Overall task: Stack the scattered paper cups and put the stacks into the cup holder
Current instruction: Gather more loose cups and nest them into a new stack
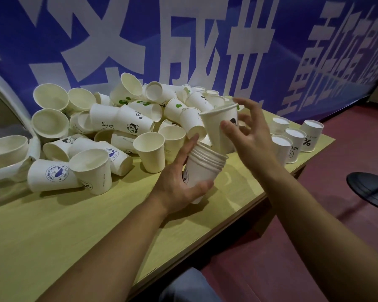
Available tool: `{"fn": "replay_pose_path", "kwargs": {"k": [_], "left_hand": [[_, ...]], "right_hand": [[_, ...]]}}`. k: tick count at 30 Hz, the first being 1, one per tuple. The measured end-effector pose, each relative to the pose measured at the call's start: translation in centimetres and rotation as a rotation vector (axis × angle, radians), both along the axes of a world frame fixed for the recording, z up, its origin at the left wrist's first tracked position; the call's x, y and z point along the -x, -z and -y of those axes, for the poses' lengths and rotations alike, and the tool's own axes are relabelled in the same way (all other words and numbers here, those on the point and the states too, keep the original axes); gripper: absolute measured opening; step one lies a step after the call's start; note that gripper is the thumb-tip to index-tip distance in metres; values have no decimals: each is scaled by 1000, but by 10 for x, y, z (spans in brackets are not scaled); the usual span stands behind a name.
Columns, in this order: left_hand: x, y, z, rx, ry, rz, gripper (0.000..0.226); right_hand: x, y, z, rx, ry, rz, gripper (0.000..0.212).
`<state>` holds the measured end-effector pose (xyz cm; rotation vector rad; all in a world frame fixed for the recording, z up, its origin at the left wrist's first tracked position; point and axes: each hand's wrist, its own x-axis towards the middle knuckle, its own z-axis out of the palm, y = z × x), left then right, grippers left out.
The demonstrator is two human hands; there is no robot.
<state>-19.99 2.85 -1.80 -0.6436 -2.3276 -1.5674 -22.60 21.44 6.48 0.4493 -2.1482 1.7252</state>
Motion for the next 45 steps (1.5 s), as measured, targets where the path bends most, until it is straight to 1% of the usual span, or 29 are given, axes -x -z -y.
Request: {"fn": "replay_pose_path", "kwargs": {"k": [2,5,7,9,11,14,16,19,20,22,25,27,29,32,34,36,38,40,42,45], "left_hand": [[0,0,0,9,-6,9,100],[0,1,2,-37,-22,11,102],[1,2,3,-80,-27,14,104],[3,3,4,-81,-44,6,107],[2,2,3,-67,-48,-4,107],[0,0,0,-52,-67,-20,101],[-1,0,-3,-57,-67,-23,99],[-1,2,-6,-82,-53,-15,96],[0,2,-7,-107,-49,-7,96],[0,3,-9,-130,-49,11,97],[0,5,-10,-119,-36,19,101],[1,6,-10,-131,-30,20,102],[1,6,-10,-166,-28,27,101],[1,5,-9,-197,-26,41,100],[2,5,-8,-197,-21,46,101],[1,5,-8,-193,-7,49,103],[-1,5,-9,-190,29,57,100],[-2,4,-8,-194,75,77,96],[-2,4,-8,-174,108,98,94],[-4,2,-9,-142,156,127,95]], "right_hand": [[-6,7,11,-2,-38,21,47],[-11,23,22,75,-25,79,43],[-13,34,24,13,27,57,31],[-15,45,23,-59,55,20,23],[-19,51,19,-96,40,-12,25],[-21,54,5,-190,7,-40,36],[-18,54,-10,-269,114,-115,37],[-8,52,-43,-433,492,-255,35],[-4,51,-56,-476,603,-246,35],[8,51,-80,-553,733,-135,38],[26,59,-105,-637,752,69,42],[32,66,-112,-664,701,115,40],[33,68,-113,-615,648,106,37],[28,63,-105,-454,602,79,24],[23,62,-97,-390,600,31,29],[15,61,-89,-242,566,-14,36],[4,56,-77,-31,463,-46,44],[-7,48,-64,119,329,-64,47],[-17,40,-50,185,202,-51,43],[-23,35,-31,183,91,-29,37]]}}
